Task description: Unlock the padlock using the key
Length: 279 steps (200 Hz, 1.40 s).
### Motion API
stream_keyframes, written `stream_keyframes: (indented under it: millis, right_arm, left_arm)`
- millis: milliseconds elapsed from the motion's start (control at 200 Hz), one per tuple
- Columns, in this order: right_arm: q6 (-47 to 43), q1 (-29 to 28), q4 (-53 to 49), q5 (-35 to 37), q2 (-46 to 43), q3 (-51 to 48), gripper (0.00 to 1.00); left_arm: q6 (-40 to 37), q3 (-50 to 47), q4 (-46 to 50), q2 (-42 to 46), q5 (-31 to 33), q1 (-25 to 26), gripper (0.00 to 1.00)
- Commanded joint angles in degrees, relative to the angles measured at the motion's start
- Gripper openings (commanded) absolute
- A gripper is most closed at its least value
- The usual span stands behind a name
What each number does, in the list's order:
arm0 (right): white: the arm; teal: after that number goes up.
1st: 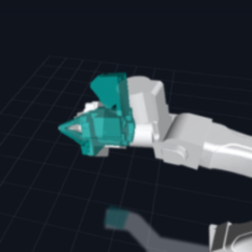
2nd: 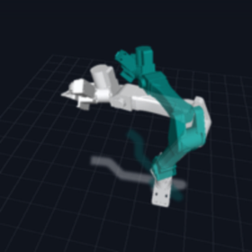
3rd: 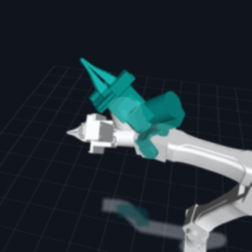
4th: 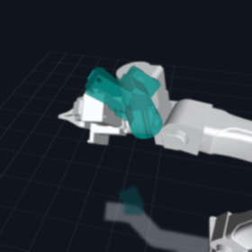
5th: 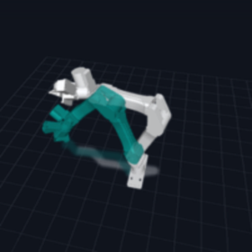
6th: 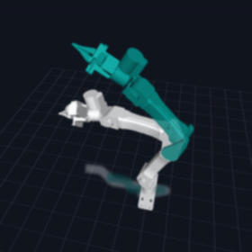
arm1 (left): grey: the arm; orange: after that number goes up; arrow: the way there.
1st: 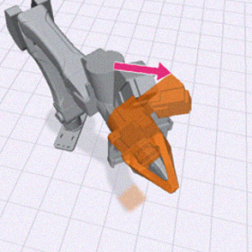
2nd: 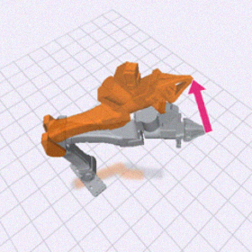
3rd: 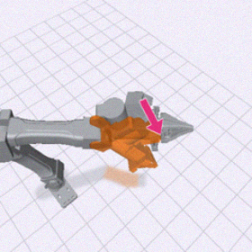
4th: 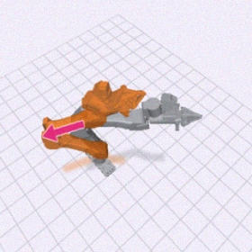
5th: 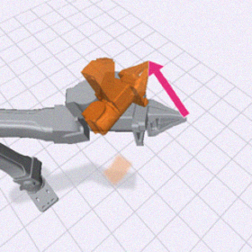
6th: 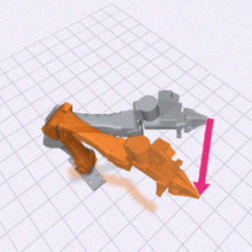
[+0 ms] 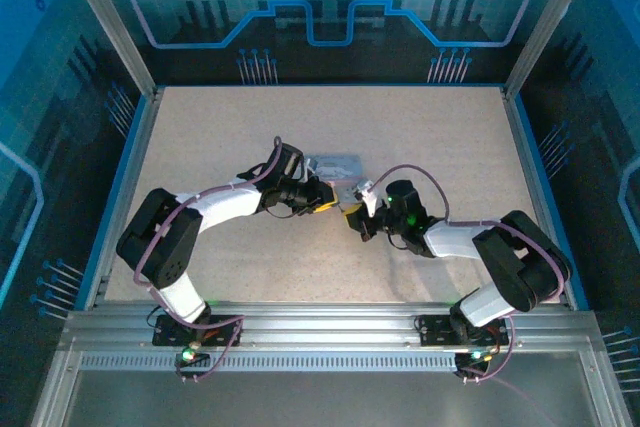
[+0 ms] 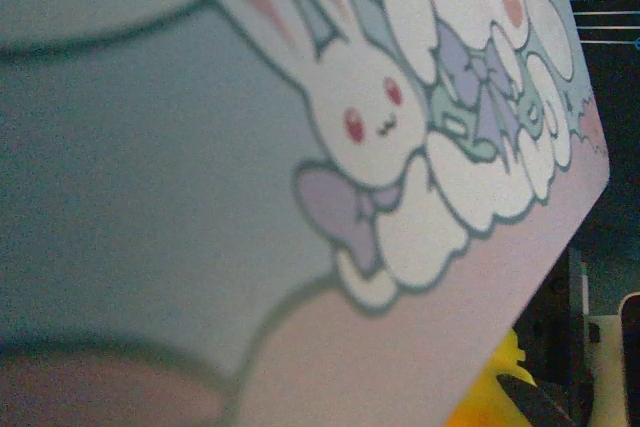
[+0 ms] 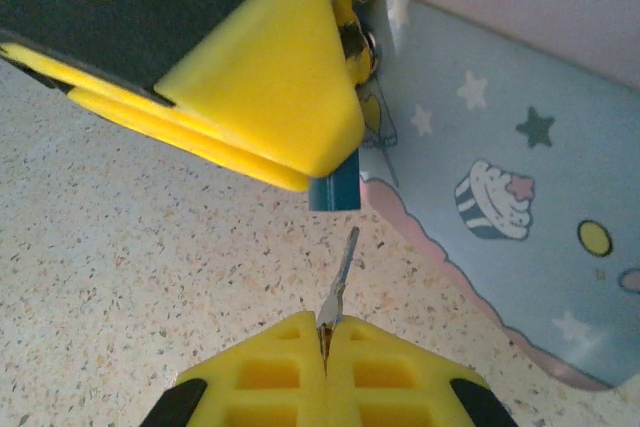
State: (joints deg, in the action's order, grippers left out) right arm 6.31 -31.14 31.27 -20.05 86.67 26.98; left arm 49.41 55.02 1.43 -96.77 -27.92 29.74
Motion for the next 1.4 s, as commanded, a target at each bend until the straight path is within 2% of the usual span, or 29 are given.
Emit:
stream_keyframes:
  millis: [0, 1391]
  right_arm:
    - [-1.2, -0.8, -0.2, -1.1, -1.2, -0.5, 0.0]
    - [-0.3, -0.9, 2.2, -2.3, 0.1, 2.3, 0.0]
  left_arm:
    - [-0.9, 0.9, -0.2, 2.1, -1.7, -0.4, 0.17]
    - [-0.7, 0.4, -0.1, 2.7, -1.5, -0.4, 0.17]
